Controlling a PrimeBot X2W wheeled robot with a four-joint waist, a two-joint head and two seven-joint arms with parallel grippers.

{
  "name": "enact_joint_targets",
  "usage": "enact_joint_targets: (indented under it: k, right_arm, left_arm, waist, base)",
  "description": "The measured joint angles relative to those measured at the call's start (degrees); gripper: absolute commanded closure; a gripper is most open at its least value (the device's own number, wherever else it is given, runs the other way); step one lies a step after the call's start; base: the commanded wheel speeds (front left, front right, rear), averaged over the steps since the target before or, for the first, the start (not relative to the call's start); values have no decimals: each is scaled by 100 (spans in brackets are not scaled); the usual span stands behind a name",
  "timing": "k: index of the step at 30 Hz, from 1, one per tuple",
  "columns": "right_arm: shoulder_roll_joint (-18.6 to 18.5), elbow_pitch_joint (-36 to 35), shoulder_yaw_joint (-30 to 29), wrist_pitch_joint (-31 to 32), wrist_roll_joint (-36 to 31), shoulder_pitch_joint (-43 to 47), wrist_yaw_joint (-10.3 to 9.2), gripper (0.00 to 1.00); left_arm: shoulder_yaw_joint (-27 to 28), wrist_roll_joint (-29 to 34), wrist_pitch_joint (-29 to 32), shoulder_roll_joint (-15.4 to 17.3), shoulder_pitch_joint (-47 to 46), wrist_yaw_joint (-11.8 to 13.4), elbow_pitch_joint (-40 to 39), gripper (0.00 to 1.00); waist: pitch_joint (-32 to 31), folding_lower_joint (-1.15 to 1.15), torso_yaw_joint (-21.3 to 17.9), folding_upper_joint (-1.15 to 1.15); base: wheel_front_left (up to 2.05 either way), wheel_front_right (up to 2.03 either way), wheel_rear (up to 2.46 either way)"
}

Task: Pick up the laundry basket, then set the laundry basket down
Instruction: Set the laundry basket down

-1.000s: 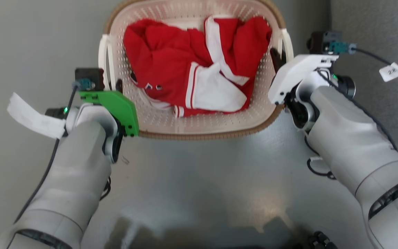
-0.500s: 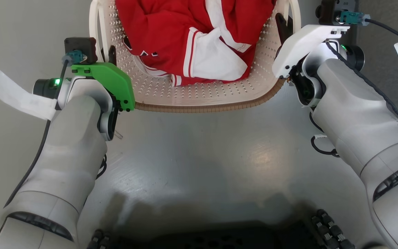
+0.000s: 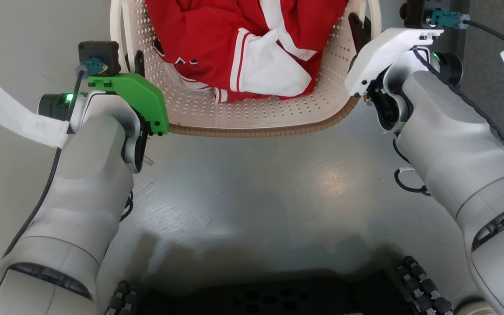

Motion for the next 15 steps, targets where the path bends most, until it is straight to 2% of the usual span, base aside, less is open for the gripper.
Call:
enact_joint_targets:
  k: [15]
  right_arm:
    - [12,146,51,-44,0,-58,65,100]
  left_arm:
    - [-99,-34,-55,-5,-29,-76,74,100]
  waist:
    - [252,-1,5,0]
  base:
    - [0,0,0]
